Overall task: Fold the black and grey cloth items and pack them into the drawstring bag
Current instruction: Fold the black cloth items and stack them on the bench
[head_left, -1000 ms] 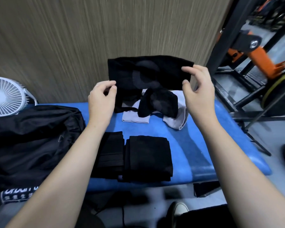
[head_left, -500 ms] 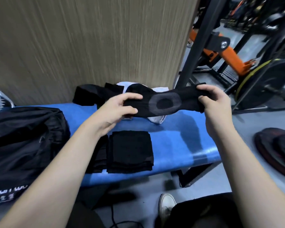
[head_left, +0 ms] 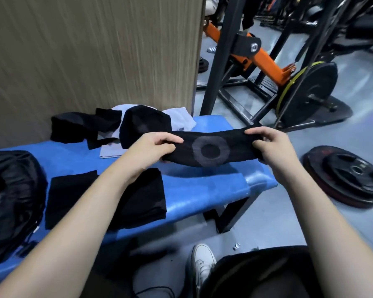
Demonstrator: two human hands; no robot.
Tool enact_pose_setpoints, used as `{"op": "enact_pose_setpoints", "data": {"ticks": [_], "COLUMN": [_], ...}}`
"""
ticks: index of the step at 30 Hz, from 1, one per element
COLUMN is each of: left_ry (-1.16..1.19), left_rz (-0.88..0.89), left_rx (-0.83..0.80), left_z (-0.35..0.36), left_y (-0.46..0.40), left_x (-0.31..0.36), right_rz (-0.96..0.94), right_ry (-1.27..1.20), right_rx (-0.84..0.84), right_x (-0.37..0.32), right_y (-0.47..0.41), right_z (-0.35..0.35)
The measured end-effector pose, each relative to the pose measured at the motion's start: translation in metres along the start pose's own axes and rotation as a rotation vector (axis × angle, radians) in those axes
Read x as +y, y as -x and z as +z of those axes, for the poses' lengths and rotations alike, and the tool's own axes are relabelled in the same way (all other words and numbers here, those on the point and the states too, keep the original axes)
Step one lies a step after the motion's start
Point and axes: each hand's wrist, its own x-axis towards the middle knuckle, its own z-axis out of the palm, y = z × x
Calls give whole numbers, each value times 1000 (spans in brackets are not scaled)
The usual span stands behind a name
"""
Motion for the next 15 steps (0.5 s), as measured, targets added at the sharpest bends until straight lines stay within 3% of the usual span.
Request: {"op": "enact_pose_setpoints", "data": {"ticks": [7, 15], "left_ry": [-270, -296], "left_rz": [-136, -185], "left_rx": [-199, -153], "left_z": [52, 46], "left_y": [-14, -18], "left_x": [-19, -37], "right_rz": [0, -156], "right_ry": [94, 134], "right_rx": [-40, -240], "right_x": [10, 0], "right_y": [-4, 9], "right_z": [-13, 28]}}
